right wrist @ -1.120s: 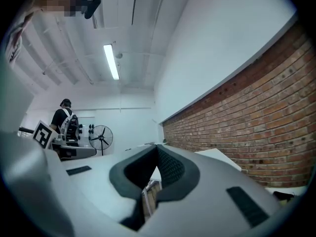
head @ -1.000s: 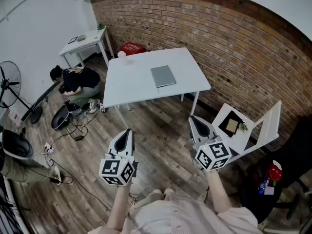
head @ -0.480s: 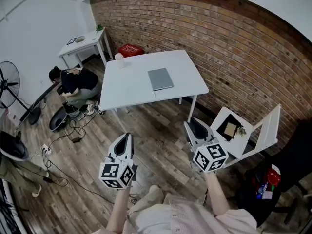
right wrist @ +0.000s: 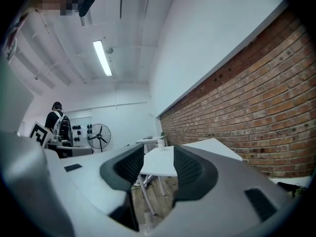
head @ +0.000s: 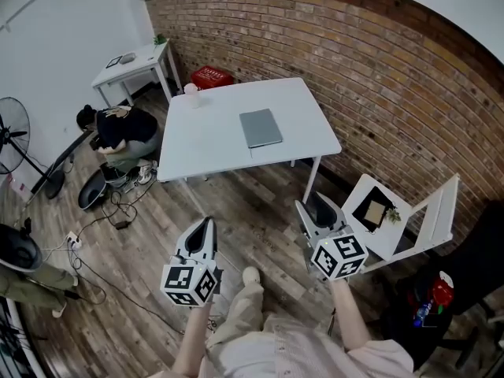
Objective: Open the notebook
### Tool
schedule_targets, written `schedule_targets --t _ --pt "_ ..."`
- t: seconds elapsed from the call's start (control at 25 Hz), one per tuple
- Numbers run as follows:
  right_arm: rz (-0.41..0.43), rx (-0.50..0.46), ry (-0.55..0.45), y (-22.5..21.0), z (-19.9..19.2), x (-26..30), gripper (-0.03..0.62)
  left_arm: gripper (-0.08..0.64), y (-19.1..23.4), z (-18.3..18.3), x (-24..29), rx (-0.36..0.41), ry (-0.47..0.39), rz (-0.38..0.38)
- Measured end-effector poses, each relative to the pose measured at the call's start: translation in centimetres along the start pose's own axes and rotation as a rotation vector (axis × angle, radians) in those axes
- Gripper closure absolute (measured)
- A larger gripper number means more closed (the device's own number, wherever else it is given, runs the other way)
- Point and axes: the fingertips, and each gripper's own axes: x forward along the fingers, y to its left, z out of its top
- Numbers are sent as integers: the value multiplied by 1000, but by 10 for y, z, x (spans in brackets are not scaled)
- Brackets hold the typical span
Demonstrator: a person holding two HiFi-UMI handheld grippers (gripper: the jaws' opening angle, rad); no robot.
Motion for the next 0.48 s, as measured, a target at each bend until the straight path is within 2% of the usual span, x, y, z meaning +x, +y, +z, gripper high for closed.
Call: schedule_targets --t 0.48 --pt "-22 -2 45 -40 -13 84 423 568 46 -5 91 -35 27 -18"
